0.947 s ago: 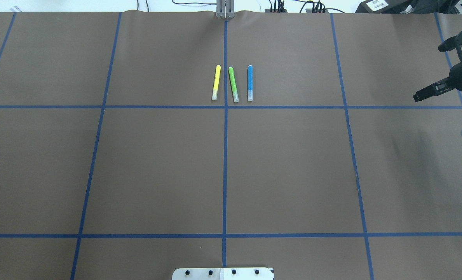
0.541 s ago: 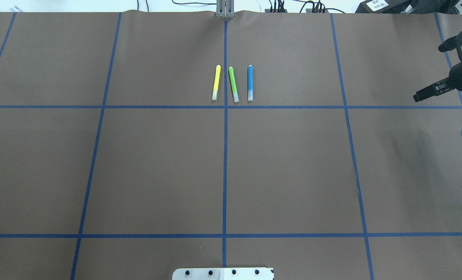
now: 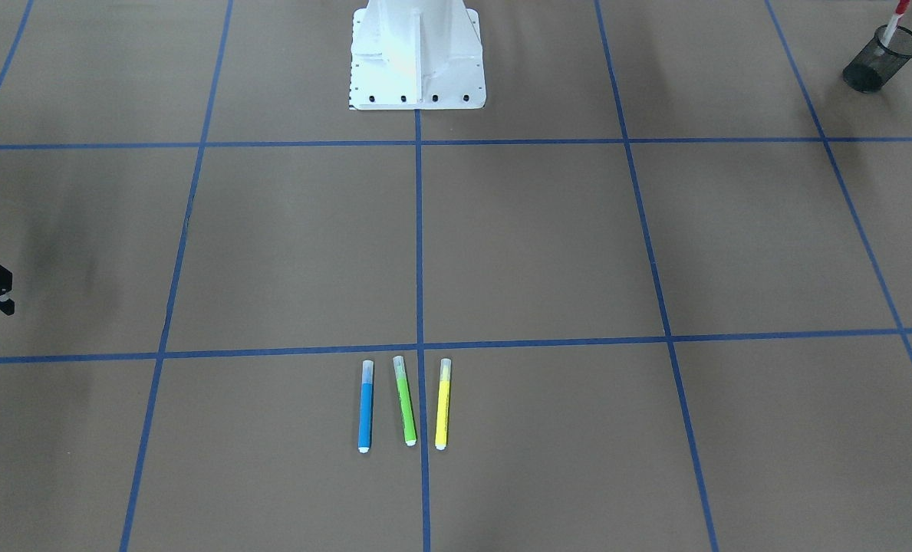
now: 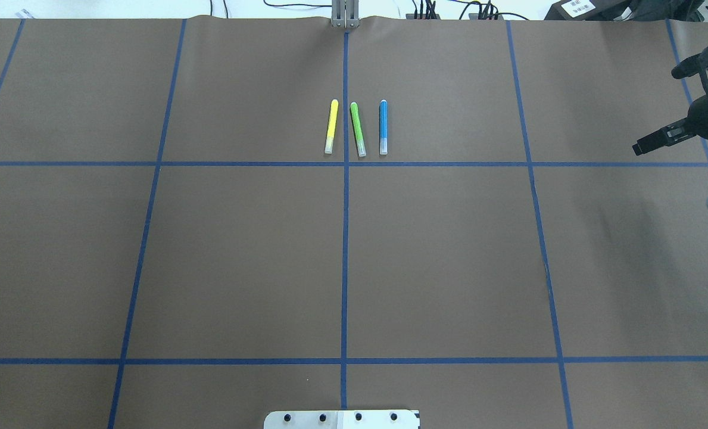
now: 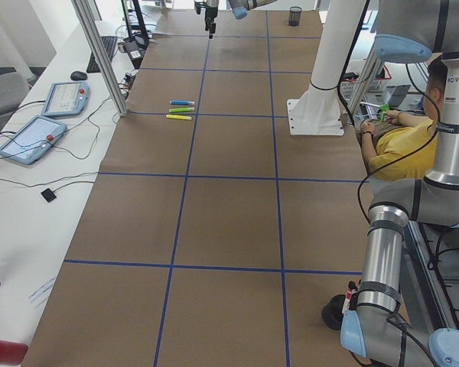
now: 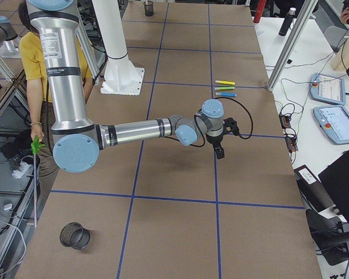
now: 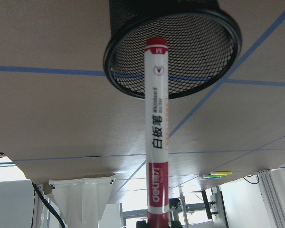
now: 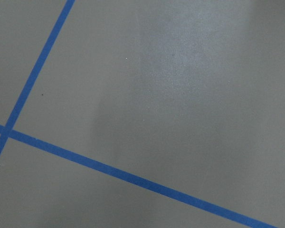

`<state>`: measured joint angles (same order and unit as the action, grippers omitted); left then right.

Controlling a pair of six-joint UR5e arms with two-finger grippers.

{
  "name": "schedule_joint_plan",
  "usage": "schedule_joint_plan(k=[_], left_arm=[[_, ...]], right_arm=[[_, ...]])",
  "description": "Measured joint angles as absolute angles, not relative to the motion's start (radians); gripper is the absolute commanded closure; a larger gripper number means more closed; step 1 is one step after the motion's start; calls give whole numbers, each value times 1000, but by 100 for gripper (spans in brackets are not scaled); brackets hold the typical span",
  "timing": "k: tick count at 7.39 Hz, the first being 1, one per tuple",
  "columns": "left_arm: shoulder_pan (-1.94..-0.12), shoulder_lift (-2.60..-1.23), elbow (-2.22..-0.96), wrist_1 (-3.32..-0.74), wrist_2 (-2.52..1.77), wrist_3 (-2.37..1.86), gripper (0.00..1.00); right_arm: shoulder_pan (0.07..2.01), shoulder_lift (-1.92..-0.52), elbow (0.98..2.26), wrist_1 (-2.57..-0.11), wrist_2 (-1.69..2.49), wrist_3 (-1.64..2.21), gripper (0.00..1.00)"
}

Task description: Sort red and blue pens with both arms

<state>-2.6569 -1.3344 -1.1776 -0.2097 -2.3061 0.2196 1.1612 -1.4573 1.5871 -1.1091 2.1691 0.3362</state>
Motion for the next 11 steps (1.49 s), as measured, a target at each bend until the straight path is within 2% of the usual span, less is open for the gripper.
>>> schedule_joint_plan(k=[6,8,11], left_arm=[[-2654,-1415,-1198,-229,-2273,339,0],[-2645,-1429,-1306,-284,-2237,425,0],[-2520,-1431,-1585,-398,-2237,471,0]], right_arm=[[1161,-1456,1588,-1109,2170,340,0],[1161,-1456,1588,-1109,2170,340,0],[1158,-1454,1589,-1109,2172,342,0]])
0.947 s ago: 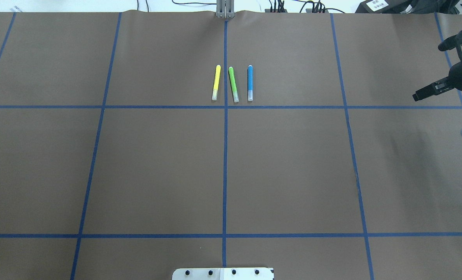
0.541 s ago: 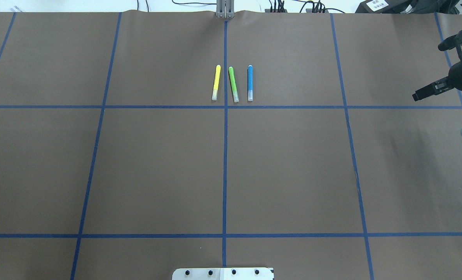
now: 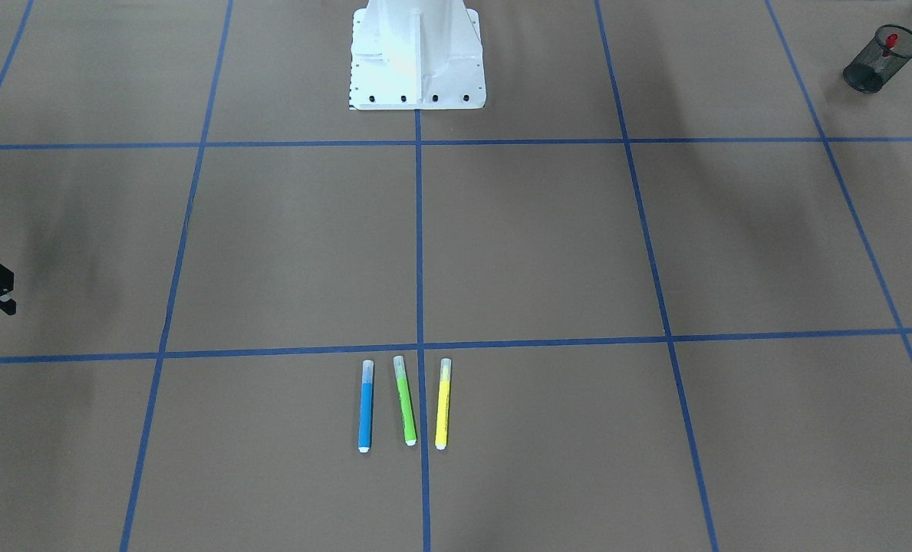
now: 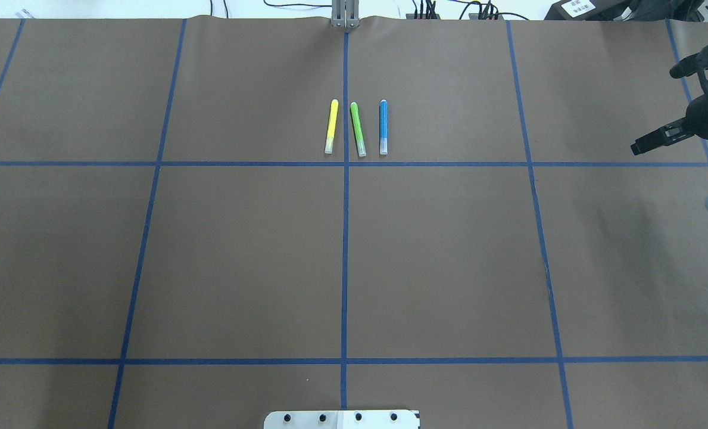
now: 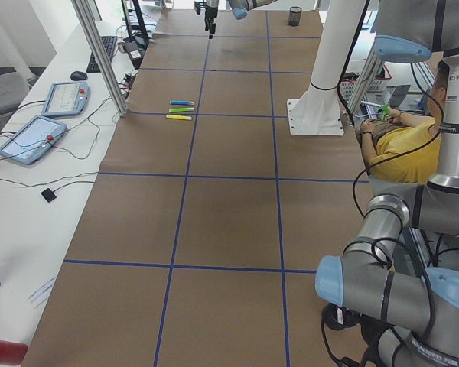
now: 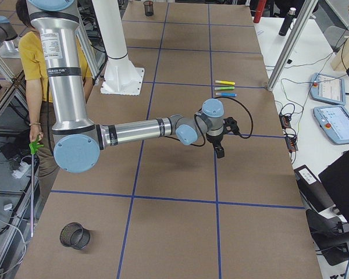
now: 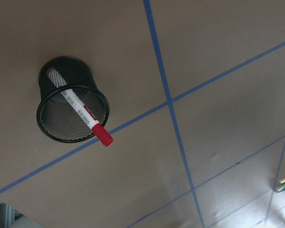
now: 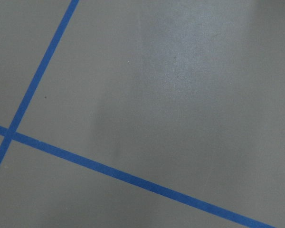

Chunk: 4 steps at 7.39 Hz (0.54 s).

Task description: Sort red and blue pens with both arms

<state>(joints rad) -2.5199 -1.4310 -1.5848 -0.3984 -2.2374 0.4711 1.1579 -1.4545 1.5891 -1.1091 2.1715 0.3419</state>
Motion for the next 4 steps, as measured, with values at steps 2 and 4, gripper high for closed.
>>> schedule_joint_plan(k=[2,4], left_arm=[[-2377,-1431,-1809,-496,-2264,466,0],[-2241,-1434,-1985,-605,-2341,459,0]], right_arm=[[1156,-1454,1590,-1109,2172,342,0],[1153,-1452,1589,-1109,2172,343,0]])
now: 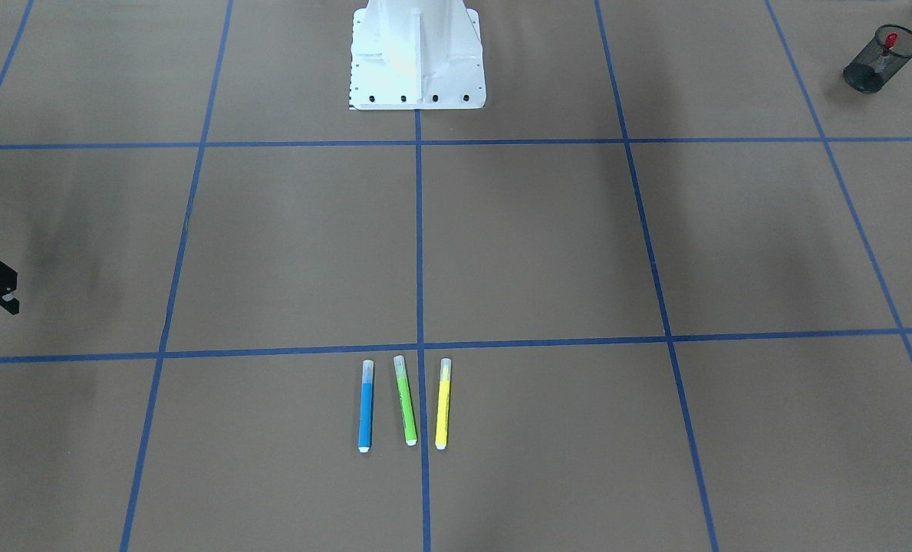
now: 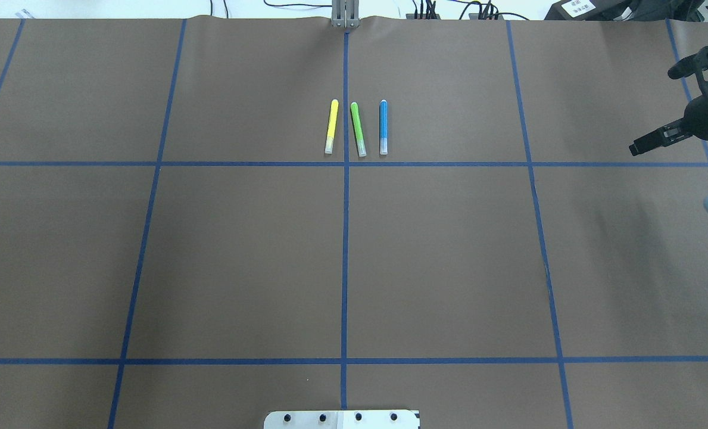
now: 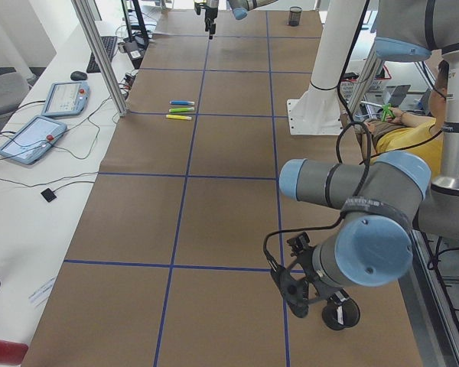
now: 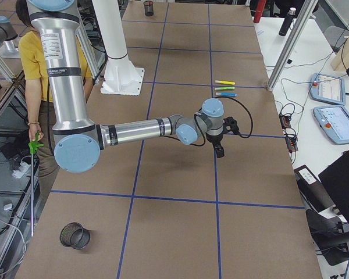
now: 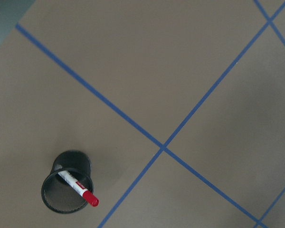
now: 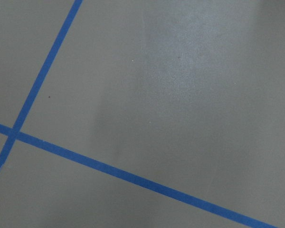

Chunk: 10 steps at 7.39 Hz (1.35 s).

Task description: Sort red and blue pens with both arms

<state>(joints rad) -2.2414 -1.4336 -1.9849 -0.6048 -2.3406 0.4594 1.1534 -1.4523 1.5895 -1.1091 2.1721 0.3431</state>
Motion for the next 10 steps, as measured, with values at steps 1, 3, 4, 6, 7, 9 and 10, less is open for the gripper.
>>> schedule_joint_plan(k=[1,3,4,6,7,9,10], left_arm=[[-2147,-1437,-2017,-699,-2385,435,0],[-1943,-1441,-2027,-951,-2403,290,0],[-1856,-1441,-2003,-1078,-2376,238,0],[-1758,-1441,-1855,-1357,-2323,210,0],[-1731,-1441,-1772,-1478,-2306,209,0],[-1709,-1439,-1670,-1592,-2280,207,0],[-1705,-1440,-1655,-1607,-2279,206,0]], right_arm=[[1151,-1451,1588,-1109,2172,343,0],[1148,-1450,1587,-1109,2171,343,0],[1147,-1450,1587,-1109,2171,343,0],[1146,-1450,1584,-1109,2171,343,0],[1146,-1452,1585,-1109,2172,342,0],[1139,-1447,1596,-1109,2176,358,0],[1112,-1423,1597,-1109,2174,409,0]])
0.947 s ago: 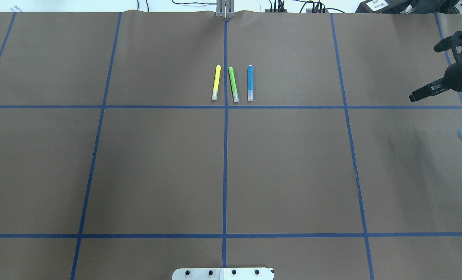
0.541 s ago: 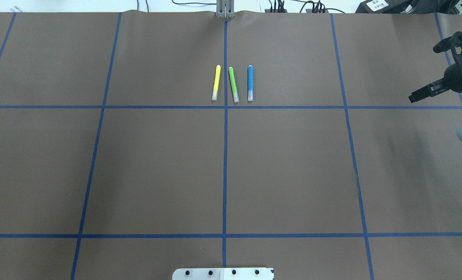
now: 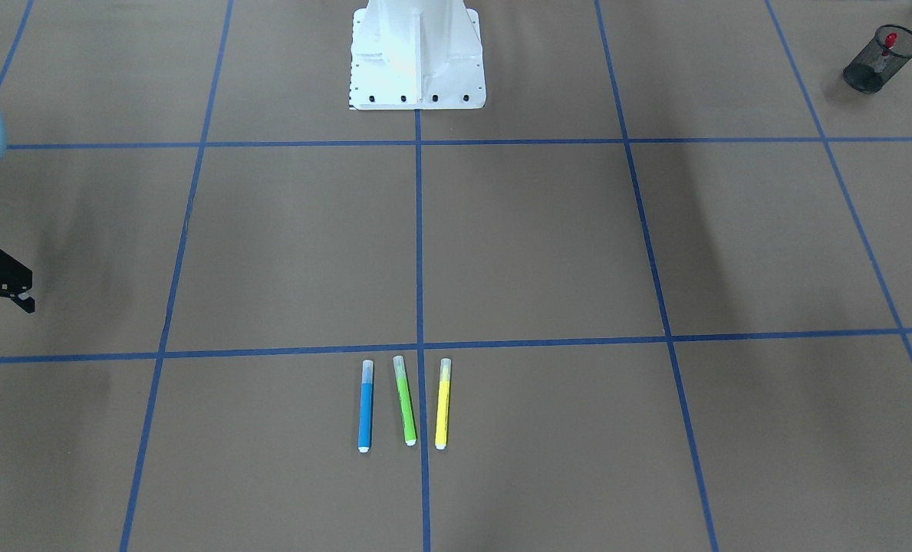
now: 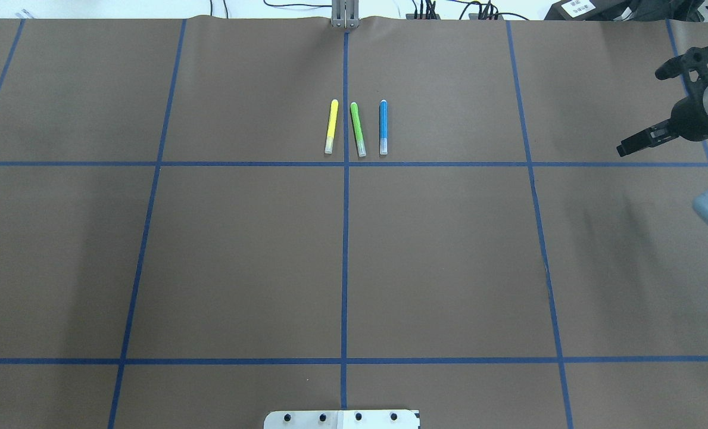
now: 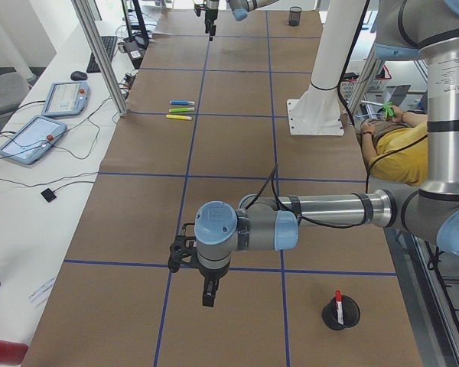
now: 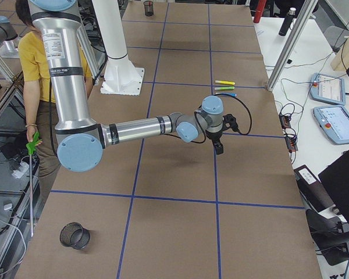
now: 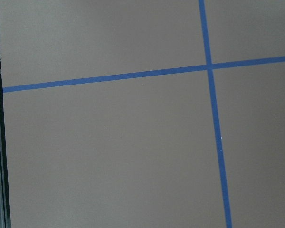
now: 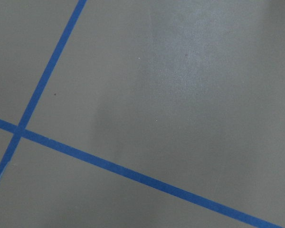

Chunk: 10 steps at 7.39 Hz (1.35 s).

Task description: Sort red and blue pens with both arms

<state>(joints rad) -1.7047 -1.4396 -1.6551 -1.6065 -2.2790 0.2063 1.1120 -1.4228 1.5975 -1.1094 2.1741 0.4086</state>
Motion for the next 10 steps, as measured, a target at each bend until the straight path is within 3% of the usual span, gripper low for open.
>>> schedule_joint_plan(k=[4,10], left_arm=[[-1703,-1440,-1648,-1620,-2287,207,0],[-1703,-1440,-1647,-1620,-2288,207,0]], right_arm=[[869,-1180,1528,-1123,2008,776,0],[688,-782,1214,-1185,1831,1148,1]])
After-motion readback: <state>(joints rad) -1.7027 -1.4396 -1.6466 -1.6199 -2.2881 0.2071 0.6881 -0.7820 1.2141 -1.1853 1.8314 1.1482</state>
